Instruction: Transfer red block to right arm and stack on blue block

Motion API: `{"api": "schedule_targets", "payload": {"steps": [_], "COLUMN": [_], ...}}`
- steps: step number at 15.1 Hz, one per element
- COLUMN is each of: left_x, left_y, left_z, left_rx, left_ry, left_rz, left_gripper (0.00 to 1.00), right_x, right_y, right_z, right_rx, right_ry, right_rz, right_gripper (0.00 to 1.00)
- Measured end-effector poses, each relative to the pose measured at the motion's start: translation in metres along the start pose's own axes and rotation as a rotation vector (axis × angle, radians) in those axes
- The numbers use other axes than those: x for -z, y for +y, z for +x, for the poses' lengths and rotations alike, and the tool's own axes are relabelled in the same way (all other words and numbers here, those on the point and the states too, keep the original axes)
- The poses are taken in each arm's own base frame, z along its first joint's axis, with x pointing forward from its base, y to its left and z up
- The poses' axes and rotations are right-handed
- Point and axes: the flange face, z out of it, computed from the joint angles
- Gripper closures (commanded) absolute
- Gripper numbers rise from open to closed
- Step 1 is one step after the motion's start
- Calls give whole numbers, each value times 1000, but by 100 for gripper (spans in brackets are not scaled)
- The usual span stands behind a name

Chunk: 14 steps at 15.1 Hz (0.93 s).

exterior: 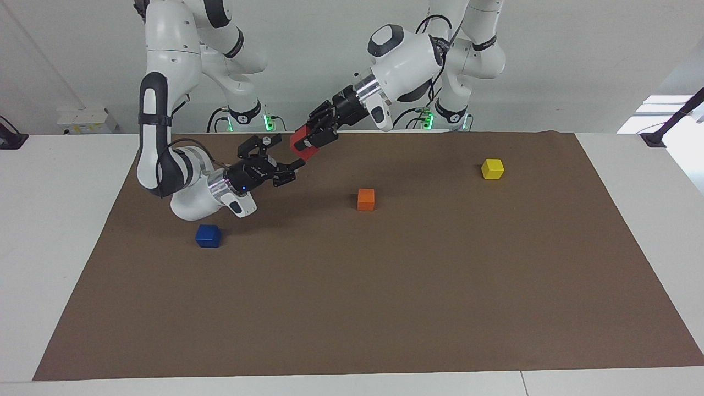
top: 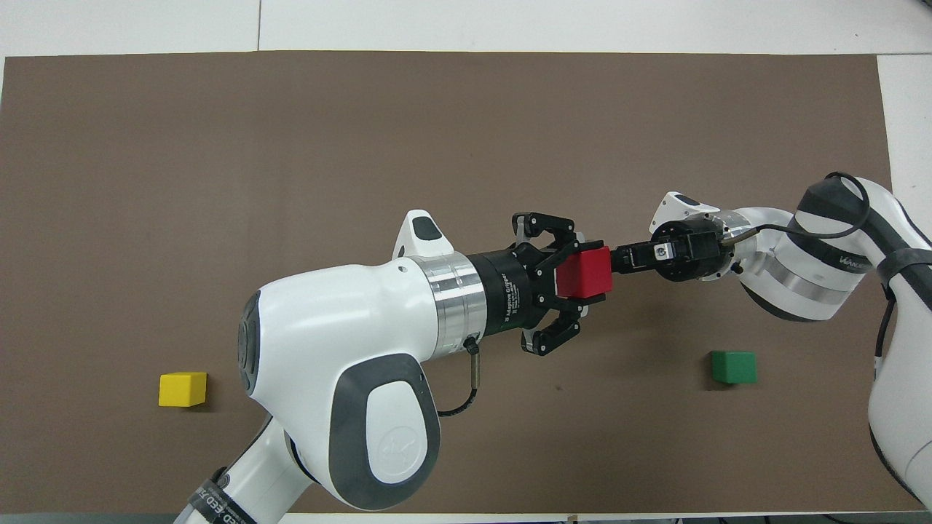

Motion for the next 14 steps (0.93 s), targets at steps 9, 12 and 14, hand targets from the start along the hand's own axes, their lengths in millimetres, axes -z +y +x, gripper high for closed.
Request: {"api": "schedule_targets", "payload": {"steps": [9,12,14], "left_x": [-25,-29,-29], "left_y": [-4,-3,-2], "left_z": [-2,-1,0], "left_rx": [23,31,33], "left_ry": [-5,-5,-5], "left_rz": [-23,-20,-19], "left_gripper": [100,100,36], "right_x": [-8,-5,-4], "right_y": [7,7,8], "right_z": [0,0,-1], "right_rx": [-18,-22,-23], "right_ry": [3,13,16], "right_rz": [-1,-2,-4], "right_gripper": [100,100,100]}}
